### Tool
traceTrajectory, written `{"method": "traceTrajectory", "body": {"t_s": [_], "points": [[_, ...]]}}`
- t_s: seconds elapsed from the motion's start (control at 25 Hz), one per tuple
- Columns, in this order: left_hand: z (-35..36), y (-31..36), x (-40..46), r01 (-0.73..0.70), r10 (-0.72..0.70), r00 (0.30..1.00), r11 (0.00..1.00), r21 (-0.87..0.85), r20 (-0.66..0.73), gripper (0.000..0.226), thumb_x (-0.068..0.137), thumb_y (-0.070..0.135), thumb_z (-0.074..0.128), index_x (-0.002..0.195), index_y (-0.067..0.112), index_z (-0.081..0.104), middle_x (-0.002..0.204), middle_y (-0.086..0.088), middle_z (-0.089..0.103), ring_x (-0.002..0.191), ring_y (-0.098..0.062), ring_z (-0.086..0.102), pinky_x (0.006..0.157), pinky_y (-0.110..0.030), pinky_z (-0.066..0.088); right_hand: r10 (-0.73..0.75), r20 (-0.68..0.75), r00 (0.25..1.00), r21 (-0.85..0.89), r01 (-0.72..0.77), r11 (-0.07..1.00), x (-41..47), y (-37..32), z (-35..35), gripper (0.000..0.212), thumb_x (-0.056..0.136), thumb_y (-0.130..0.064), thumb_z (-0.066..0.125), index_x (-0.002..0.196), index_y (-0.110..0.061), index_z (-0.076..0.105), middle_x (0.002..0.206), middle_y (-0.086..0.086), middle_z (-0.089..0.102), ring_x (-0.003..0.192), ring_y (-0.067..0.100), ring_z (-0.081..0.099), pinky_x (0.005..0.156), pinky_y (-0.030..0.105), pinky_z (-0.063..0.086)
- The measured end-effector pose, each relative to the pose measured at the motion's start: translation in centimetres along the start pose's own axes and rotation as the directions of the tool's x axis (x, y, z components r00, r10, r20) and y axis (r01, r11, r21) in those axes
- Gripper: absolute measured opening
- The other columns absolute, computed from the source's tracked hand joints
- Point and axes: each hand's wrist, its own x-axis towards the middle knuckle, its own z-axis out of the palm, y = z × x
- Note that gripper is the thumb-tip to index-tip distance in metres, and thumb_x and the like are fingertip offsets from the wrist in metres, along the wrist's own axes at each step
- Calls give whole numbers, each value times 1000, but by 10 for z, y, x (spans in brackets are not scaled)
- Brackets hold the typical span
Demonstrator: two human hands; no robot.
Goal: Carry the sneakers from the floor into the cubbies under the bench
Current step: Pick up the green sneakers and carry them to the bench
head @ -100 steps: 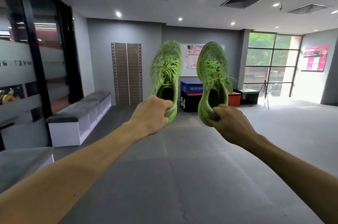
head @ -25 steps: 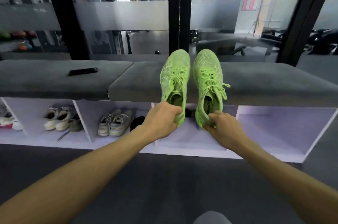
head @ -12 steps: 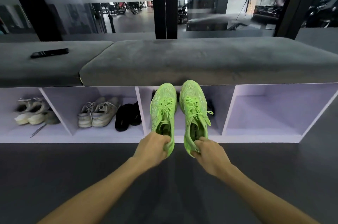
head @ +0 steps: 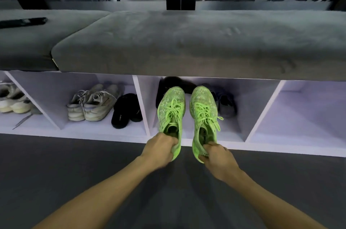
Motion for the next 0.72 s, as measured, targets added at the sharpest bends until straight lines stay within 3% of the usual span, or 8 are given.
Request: {"method": "traceTrajectory", "body": {"t_s": [0.4,0.72], "points": [[61,-41,131,68,-68,998,994,-81,2,18,78,4,54,93,13,59,87,-11,49,92,-34,55,68,-32,41,45,23,999,-22,-45,999,141,26,38,24,93,-34,52,98,-11,58,106,8,59,99,34,57,78,34,44],[85,-60,196,90,-90,996,996,-22,11,27,83,5,55,106,17,63,103,-13,60,101,-32,55,70,-33,42,85,99,991,-60,-79,995,205,41,59,28,92,-34,53,110,-13,58,112,10,59,104,34,56,81,33,43]]}}
